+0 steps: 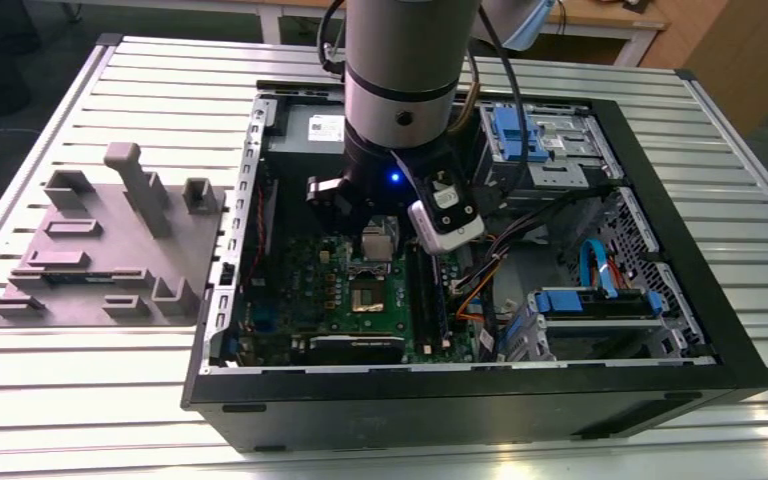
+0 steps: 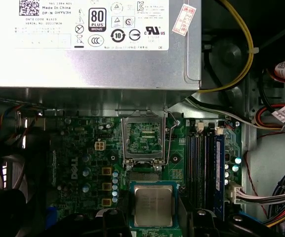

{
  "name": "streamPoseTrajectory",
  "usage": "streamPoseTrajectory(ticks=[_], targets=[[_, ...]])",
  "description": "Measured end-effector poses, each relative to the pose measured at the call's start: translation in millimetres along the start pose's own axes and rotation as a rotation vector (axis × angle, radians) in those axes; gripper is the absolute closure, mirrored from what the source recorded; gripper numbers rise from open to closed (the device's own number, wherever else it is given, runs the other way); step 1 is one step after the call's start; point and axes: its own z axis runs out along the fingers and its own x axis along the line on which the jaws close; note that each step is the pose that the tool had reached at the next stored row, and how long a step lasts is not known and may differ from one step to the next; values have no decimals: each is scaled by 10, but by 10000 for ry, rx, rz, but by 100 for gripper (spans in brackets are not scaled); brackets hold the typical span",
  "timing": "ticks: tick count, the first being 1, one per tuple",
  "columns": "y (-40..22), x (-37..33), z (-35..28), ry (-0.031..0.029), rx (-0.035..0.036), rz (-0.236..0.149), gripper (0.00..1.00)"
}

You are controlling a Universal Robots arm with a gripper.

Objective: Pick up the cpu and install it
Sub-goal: 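Place the cpu into insertion slot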

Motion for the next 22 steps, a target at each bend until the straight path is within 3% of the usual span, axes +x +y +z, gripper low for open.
streamPoseTrajectory(ticks=[6, 16, 22], targets=[[0, 0, 1, -1, 61, 0, 53], [0, 0, 2, 0, 64, 0, 53], [-11, 1, 60, 0, 64, 1, 53]])
